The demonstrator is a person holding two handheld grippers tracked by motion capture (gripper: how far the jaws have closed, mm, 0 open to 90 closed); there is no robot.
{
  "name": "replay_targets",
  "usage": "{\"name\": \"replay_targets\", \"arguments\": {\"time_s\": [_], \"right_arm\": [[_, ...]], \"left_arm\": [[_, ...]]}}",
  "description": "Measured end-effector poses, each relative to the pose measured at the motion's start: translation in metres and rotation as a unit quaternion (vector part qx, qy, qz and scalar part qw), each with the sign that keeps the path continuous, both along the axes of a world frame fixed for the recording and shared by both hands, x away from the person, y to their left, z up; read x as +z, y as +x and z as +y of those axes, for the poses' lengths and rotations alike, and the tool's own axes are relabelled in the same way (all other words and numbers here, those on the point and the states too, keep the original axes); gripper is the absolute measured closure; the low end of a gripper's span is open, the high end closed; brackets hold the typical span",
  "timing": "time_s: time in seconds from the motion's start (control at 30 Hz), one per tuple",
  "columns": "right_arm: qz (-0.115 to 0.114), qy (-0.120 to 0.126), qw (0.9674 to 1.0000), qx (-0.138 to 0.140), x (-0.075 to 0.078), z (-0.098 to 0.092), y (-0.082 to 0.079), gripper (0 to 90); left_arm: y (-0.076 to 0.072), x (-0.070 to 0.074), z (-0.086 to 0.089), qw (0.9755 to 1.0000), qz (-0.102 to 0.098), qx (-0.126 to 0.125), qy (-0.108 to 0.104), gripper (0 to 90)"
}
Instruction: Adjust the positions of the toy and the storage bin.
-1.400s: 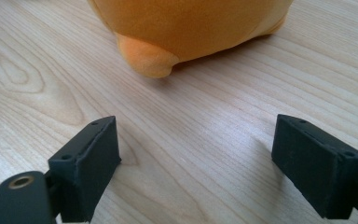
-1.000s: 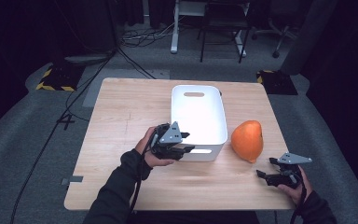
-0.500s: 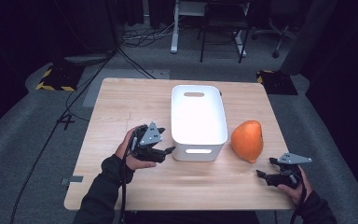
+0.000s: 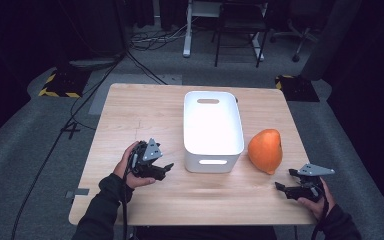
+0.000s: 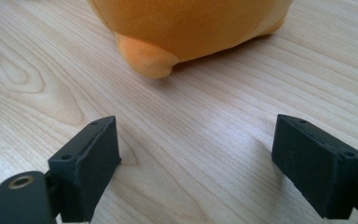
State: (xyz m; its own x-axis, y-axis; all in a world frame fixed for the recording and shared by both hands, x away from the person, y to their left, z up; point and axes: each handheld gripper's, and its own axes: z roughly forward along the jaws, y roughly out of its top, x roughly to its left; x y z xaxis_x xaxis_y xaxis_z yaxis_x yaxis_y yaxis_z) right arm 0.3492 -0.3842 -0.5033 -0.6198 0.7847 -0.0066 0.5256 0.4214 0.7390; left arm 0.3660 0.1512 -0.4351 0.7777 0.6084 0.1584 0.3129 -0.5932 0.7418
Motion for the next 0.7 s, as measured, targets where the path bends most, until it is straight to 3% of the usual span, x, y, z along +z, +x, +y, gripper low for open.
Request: {"name": "replay_targets", "arguments": {"time_s": [0.13, 0.23, 0.37, 0.7], "right_arm": [[-0.001, 0.000, 1.0000, 0.001, 0.000, 0.000, 0.000, 14.9], [0.000, 0.000, 1.0000, 0.000, 0.000, 0.000, 0.000, 14.9], [0.000, 0.000, 1.0000, 0.000, 0.000, 0.000, 0.000, 14.9], [-0.001, 0.000, 1.0000, 0.004, 0.000, -0.001, 0.001, 14.9]], "left_arm": [[-0.002, -0.013, 0.006, 0.9994, 0.013, 0.012, 0.031, 17.2], [-0.004, -0.019, 0.010, 0.9991, 0.018, 0.018, 0.033, 17.2], [-0.009, -0.031, 0.015, 0.9980, 0.027, 0.024, 0.051, 17.2], [-0.021, -0.052, 0.029, 0.9966, 0.044, 0.045, 0.054, 17.2]]}}
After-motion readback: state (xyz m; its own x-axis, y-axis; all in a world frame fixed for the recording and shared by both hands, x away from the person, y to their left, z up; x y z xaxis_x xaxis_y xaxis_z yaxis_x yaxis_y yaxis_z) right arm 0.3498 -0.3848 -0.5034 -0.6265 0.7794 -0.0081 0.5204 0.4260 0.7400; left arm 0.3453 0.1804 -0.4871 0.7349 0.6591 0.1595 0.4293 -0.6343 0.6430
